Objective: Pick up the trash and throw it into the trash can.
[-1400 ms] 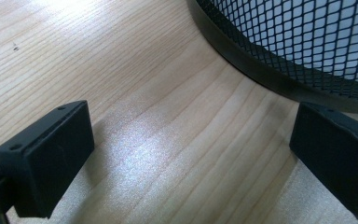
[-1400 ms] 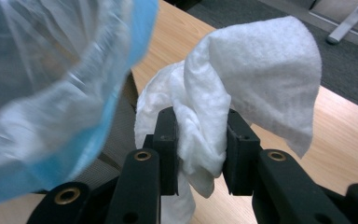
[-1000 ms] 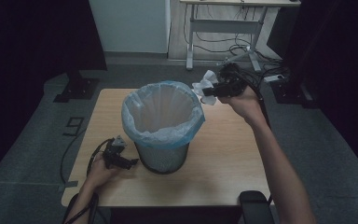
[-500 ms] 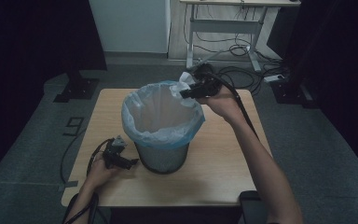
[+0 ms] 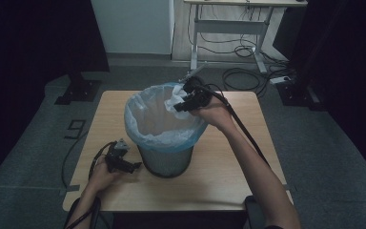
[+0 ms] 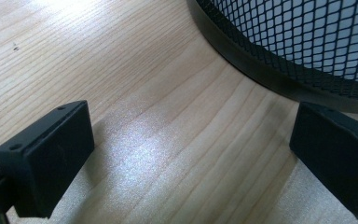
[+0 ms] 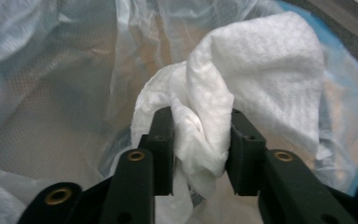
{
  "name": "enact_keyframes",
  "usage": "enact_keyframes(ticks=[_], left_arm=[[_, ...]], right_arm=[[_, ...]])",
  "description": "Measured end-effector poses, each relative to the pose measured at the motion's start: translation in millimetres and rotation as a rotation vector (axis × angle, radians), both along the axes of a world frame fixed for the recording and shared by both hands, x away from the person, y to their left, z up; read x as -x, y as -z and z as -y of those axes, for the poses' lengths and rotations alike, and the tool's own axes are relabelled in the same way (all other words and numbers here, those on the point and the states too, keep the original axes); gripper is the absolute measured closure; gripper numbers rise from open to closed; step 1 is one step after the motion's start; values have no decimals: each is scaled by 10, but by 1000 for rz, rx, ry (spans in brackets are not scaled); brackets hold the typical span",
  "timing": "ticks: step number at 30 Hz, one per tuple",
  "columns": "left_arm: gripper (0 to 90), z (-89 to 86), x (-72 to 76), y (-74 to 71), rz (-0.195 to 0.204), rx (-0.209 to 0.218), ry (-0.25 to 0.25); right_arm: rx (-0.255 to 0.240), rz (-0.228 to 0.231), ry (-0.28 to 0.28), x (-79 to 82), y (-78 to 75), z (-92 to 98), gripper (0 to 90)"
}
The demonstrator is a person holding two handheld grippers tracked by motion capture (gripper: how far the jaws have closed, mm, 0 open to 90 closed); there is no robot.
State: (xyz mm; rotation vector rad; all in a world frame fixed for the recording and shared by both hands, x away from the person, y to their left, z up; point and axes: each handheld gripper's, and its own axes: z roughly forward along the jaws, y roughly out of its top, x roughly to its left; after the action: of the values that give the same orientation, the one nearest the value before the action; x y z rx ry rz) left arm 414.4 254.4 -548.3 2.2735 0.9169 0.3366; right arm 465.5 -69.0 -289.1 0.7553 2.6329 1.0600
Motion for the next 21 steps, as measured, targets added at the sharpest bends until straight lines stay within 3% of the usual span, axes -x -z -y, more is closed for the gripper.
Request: enact_keyframes(ticks=[1, 2, 4, 5, 7, 8, 14, 19, 21], left_arm=[[0, 0, 0, 0, 0, 0, 0], [0, 0, 0, 0, 0, 0, 0], [0, 0, 0, 0, 0, 0, 0], [0, 0, 0, 0, 0, 0, 0], [0, 1, 1, 0, 0, 0, -1], [0, 0, 0, 0, 0, 0, 0], [0, 0, 0, 0, 0, 0, 0], [0, 0, 0, 0, 0, -1, 0], [0, 1, 0, 0, 0, 0, -1]], right_arm=[[10, 2, -6, -2, 27, 3, 480], [10, 2, -6, -2, 27, 3, 480], [15, 15, -11, -1, 24, 17, 355], [15, 15, -11, -1, 24, 17, 355], [-5, 22, -11, -4, -1, 41, 309], [-39, 32, 0, -5, -46, 76, 254], [-103, 73, 25, -30, -171, 237, 173], [-112, 62, 66, -74, -209, 354, 132], [-97, 70, 117, -104, -224, 448, 123]])
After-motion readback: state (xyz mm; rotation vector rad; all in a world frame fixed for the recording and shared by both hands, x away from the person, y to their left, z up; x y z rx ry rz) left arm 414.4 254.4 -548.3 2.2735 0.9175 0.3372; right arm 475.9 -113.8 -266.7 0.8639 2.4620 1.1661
